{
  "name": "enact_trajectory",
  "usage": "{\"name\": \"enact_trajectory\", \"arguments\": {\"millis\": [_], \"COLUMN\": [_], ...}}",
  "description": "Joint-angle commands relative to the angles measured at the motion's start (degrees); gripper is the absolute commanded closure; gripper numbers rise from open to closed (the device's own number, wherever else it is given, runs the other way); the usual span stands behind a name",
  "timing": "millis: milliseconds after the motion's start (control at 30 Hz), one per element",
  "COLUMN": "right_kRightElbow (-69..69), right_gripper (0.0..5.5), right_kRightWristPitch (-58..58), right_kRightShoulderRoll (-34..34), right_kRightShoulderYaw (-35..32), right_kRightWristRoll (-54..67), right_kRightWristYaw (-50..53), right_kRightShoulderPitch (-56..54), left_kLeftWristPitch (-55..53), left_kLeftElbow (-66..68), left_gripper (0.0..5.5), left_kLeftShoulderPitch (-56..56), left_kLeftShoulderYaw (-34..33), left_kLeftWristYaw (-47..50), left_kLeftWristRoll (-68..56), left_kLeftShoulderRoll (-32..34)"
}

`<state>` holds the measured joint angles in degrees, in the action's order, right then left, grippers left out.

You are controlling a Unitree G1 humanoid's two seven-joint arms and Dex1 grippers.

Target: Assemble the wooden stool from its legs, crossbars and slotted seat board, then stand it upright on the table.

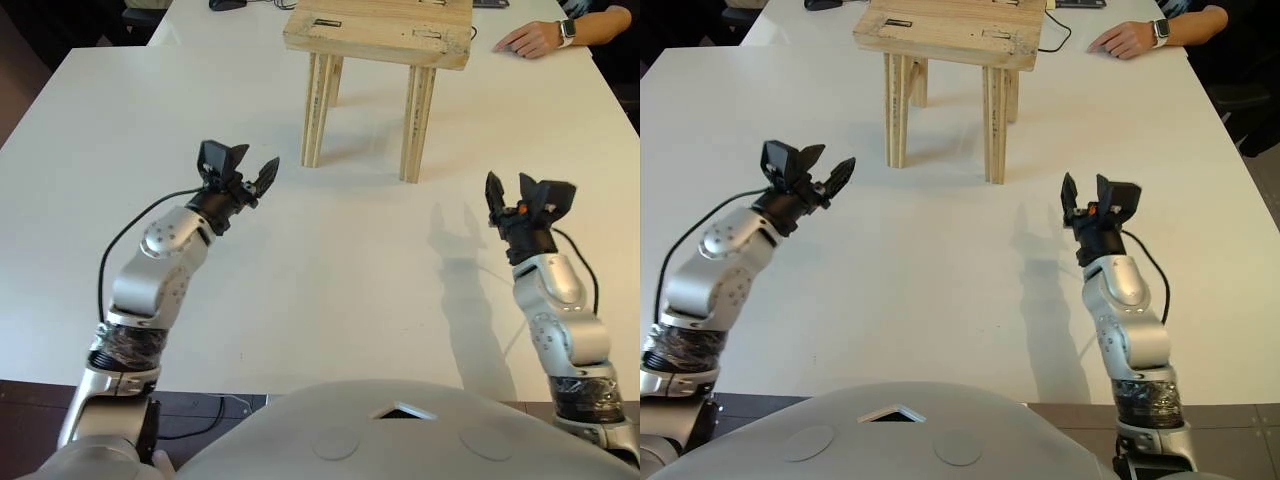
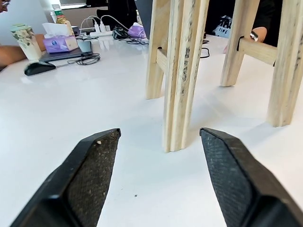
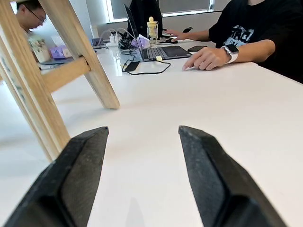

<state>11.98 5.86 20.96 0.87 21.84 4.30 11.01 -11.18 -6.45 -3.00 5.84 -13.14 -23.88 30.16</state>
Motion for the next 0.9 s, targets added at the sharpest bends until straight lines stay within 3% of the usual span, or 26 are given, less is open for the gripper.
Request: {"name": "enact_trajectory", "arguments": {"millis": [33,267,533,900], "right_kRightElbow": [-7.6,-15.3,-21.2,-29.7], "right_gripper": [2.76,2.76,2.76,2.76], "right_kRightWristPitch": [-6.0,-13.4,-15.9,-16.4], "right_kRightShoulderRoll": [-4.4,-7.8,-9.8,-7.0], "right_kRightShoulderYaw": [1.1,-1.2,-2.0,-7.3], "right_kRightWristRoll": [-6.0,-11.7,-15.4,-14.5], "right_kRightWristYaw": [-1.3,-2.6,-4.0,-8.4], "right_kRightShoulderPitch": [-0.5,-3.5,-8.4,-16.4], "left_kLeftWristPitch": [9.1,19.5,24.3,26.4], "left_kLeftElbow": [9.8,21.9,28.2,29.4], "left_gripper": [2.39,2.39,3.44,3.44], "left_kLeftShoulderPitch": [1.2,-1.8,-4.4,-3.2], "left_kLeftShoulderYaw": [0.0,-4.0,-6.4,-4.0], "left_kLeftWristYaw": [1.2,6.3,8.2,12.5], "left_kLeftWristRoll": [6.2,14.1,18.2,24.4], "left_kLeftShoulderRoll": [-6.9,-13.1,-16.1,-23.0]}}
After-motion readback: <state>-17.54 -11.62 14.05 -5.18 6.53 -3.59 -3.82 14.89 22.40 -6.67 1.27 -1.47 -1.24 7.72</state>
